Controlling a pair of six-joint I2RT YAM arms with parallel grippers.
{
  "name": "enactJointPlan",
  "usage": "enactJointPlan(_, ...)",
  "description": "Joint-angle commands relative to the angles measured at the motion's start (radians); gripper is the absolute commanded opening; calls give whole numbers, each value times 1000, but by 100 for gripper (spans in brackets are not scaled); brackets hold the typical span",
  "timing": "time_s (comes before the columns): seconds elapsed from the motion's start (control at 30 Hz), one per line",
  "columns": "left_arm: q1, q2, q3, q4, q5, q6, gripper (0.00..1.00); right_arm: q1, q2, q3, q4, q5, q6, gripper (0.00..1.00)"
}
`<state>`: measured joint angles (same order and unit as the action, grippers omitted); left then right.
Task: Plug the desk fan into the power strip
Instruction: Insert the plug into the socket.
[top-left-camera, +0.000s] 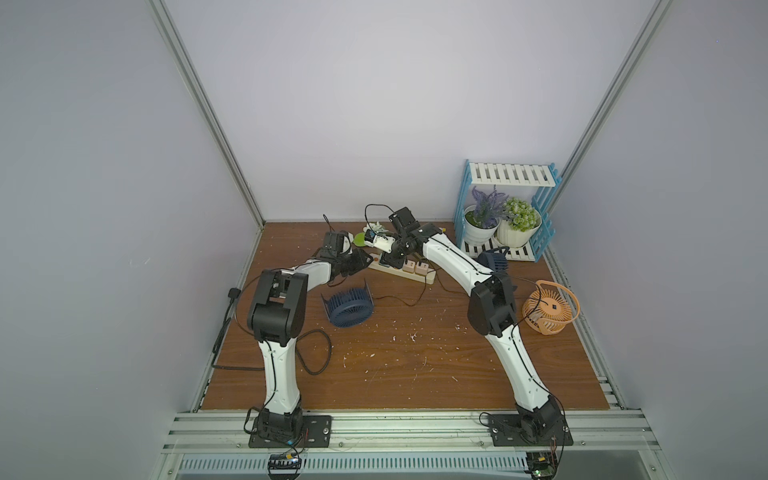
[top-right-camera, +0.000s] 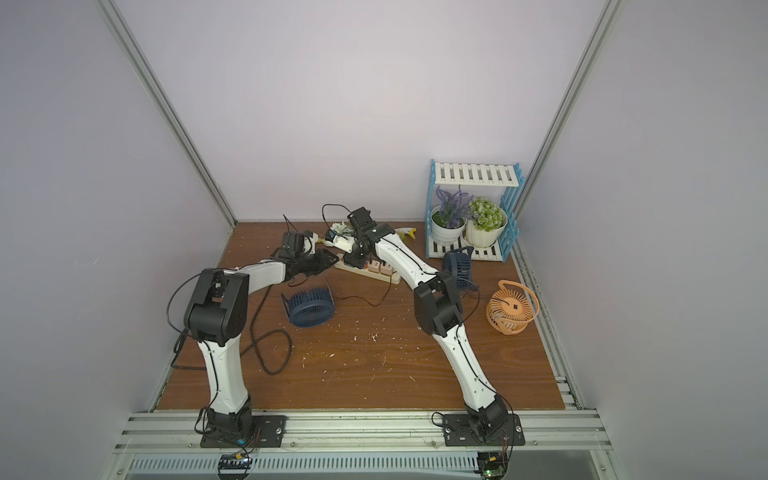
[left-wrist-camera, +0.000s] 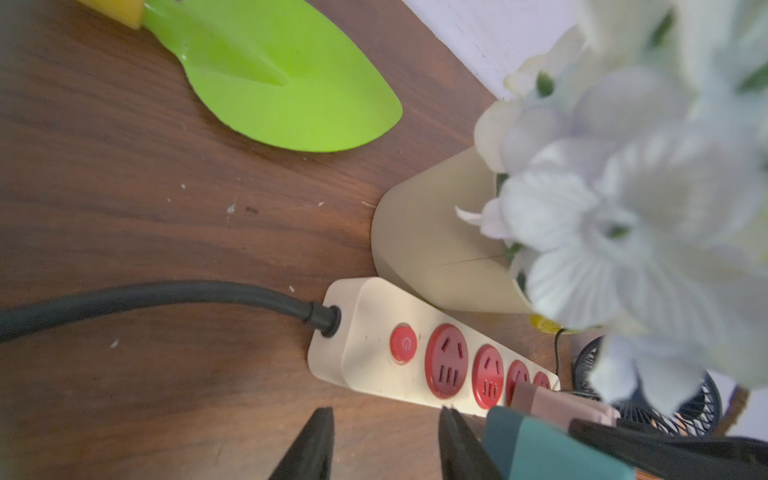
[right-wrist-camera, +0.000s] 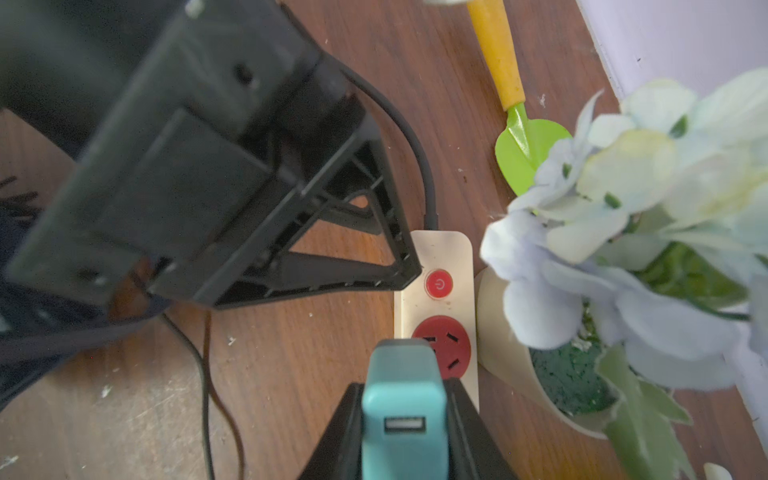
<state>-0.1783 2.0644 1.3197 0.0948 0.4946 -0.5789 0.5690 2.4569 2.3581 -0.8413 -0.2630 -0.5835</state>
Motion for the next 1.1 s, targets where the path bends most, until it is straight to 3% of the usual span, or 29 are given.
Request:
enactJointPlan(0.0, 14, 14, 28, 2, 16, 20, 44, -3, 30, 40, -5, 14, -5, 0)
enactJointPlan(1.07, 16, 71, 50, -21, 22, 47, 42, -10, 24, 41, 69, 31, 11, 0)
